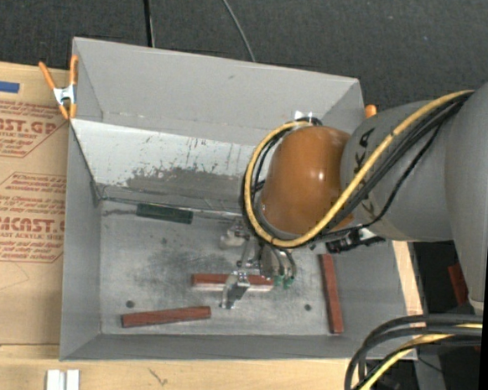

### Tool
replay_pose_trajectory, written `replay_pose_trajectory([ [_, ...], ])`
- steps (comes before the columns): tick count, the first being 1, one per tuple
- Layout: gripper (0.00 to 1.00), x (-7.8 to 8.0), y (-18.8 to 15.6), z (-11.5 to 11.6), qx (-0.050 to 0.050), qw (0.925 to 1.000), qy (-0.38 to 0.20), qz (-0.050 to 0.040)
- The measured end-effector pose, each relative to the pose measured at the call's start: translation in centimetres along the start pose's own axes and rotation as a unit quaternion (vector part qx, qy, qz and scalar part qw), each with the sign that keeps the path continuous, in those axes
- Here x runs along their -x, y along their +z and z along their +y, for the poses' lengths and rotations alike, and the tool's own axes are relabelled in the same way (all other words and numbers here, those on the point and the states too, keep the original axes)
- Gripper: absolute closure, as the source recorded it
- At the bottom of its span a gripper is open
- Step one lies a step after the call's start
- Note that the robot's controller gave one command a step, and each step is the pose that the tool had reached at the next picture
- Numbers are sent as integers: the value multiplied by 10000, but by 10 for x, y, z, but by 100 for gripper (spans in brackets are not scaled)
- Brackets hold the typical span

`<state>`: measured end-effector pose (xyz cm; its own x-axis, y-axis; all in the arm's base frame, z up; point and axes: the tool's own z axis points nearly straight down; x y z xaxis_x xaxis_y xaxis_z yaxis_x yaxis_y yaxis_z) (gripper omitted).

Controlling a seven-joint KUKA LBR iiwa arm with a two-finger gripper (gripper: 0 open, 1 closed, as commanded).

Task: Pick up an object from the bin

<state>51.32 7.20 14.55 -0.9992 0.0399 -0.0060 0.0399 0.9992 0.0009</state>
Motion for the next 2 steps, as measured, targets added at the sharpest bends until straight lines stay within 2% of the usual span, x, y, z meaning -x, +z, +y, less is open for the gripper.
replay_pose_trajectory([
  [1, 100, 5, 70, 0, -1, 9980, 628, 26],
  [2, 100, 5, 70, 0, -1, 9980, 628, 26],
])
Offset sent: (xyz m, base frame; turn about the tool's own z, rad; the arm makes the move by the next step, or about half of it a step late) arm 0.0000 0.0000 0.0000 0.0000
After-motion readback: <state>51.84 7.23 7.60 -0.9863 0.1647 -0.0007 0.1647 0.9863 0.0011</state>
